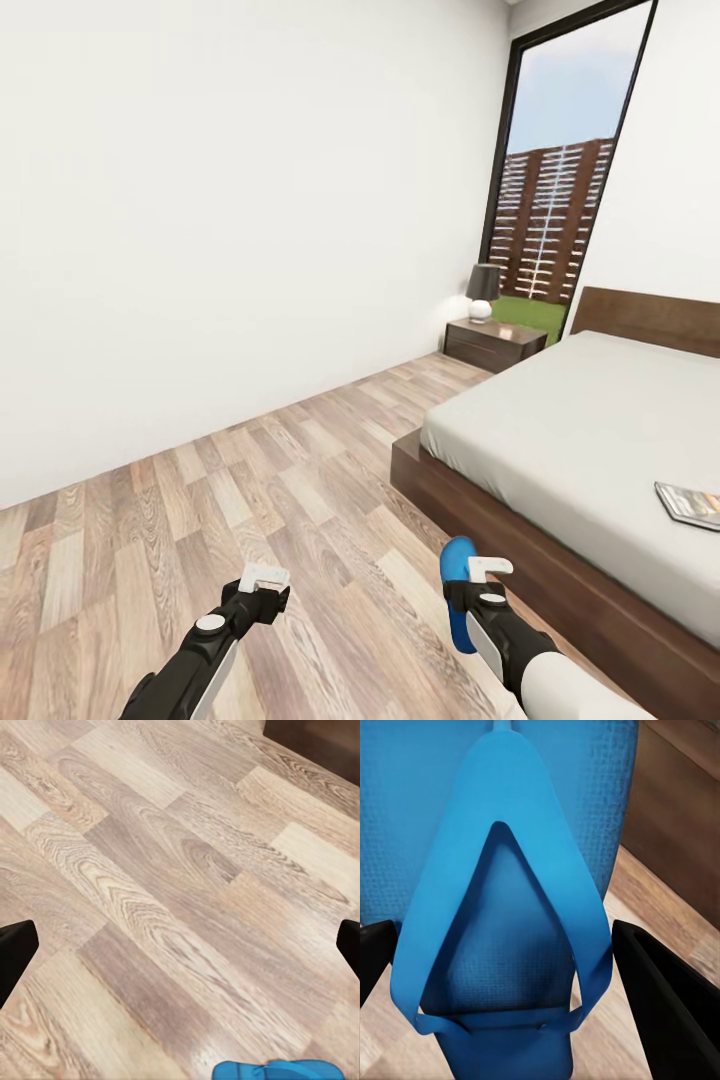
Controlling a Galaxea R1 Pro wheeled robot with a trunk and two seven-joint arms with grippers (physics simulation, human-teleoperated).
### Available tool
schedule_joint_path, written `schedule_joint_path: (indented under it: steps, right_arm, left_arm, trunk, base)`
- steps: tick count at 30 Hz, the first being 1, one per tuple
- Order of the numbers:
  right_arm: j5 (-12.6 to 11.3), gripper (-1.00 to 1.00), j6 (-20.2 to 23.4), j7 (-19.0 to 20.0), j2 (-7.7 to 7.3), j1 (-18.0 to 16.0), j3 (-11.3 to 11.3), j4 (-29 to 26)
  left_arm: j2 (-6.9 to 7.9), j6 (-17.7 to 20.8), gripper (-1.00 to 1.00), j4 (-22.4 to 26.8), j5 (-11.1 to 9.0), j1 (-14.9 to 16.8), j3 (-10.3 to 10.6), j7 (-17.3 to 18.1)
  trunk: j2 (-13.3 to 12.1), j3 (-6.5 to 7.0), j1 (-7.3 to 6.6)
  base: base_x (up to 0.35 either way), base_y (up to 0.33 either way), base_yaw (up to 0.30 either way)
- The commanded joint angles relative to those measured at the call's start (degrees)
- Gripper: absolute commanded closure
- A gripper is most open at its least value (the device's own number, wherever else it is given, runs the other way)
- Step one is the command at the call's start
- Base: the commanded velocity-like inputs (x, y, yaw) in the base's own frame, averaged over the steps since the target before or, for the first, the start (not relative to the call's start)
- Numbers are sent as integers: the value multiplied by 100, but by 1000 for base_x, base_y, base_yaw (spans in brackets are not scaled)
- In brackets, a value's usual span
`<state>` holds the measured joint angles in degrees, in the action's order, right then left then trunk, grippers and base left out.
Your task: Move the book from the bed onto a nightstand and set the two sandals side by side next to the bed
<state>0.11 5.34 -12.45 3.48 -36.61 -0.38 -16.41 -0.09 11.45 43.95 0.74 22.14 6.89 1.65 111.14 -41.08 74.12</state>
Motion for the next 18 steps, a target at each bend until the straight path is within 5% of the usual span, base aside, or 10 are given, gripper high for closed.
schedule_joint_path:
  steps: [1, 18]
  right_arm:
    - [-2, 100, 36, -21, 2, 1, -2, -12]
    - [-2, 100, 37, -21, 3, -2, 2, -3]
  left_arm:
    - [0, 33, -100, 11, 9, 1, -3, 16]
    - [17, 31, -100, 65, 14, 1, -3, 19]
  trunk:
    - [-39, 3, -23]
    - [-721, 152, -397]
  base:
    - [0, 0, 0]
    - [0, 0, 0]
